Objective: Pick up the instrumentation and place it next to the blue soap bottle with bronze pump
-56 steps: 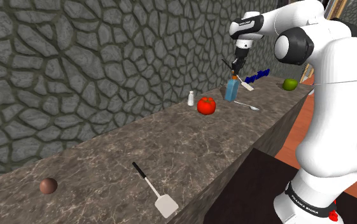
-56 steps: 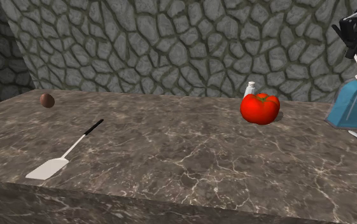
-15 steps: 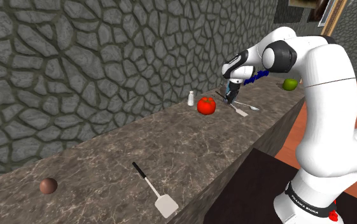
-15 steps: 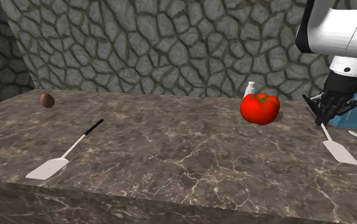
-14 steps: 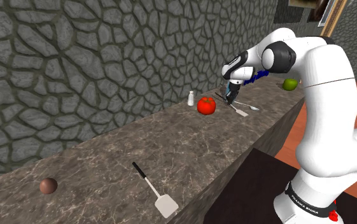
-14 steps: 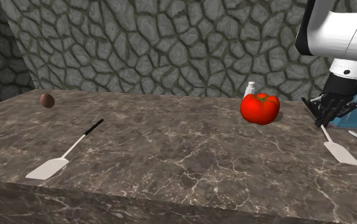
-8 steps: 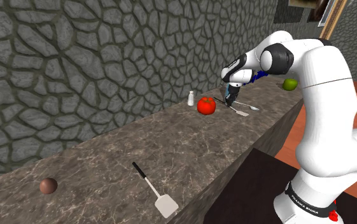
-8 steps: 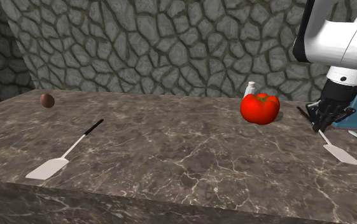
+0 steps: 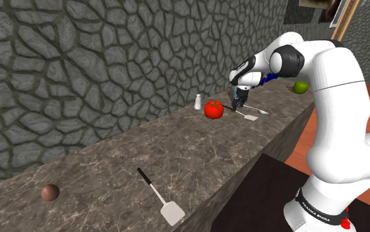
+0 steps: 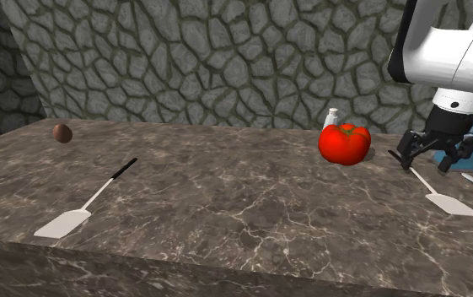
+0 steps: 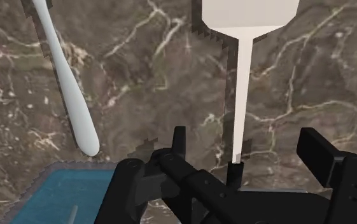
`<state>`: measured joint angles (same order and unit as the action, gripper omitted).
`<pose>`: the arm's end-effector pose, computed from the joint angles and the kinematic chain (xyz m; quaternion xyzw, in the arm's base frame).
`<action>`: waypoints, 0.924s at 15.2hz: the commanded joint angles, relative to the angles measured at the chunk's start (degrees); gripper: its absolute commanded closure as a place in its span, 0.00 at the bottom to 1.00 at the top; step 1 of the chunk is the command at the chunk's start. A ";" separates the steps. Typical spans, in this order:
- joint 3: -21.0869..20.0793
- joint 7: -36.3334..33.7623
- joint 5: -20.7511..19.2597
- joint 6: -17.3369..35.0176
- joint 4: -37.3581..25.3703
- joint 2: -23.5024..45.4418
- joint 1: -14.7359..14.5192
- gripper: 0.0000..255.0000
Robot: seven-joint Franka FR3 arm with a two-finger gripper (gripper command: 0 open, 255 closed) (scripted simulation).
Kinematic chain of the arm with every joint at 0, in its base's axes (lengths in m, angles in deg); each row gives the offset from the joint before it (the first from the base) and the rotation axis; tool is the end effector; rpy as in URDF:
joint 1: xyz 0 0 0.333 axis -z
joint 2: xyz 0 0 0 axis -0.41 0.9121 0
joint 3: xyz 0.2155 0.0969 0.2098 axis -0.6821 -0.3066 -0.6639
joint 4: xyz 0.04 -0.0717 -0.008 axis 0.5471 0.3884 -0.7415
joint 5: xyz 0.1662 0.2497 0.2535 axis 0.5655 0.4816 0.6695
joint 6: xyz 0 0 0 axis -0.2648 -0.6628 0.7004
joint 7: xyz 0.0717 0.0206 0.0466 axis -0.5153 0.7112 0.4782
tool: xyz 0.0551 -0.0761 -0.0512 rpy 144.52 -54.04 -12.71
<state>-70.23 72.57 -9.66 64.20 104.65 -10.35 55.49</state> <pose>0.5215 -0.4630 0.2477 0.9976 -0.0611 0.0331 0.0018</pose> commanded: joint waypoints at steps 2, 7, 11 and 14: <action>0.00 0.00 0.00 0.00 0.00 0.00 0.00 0.00; 0.92 -0.70 -1.22 -4.72 -0.17 -4.60 -0.47 0.00; 0.92 -0.70 -1.22 -4.72 -0.17 -4.60 -0.47 0.00; 0.92 -0.70 -1.22 -4.72 -0.17 -4.60 -0.47 0.00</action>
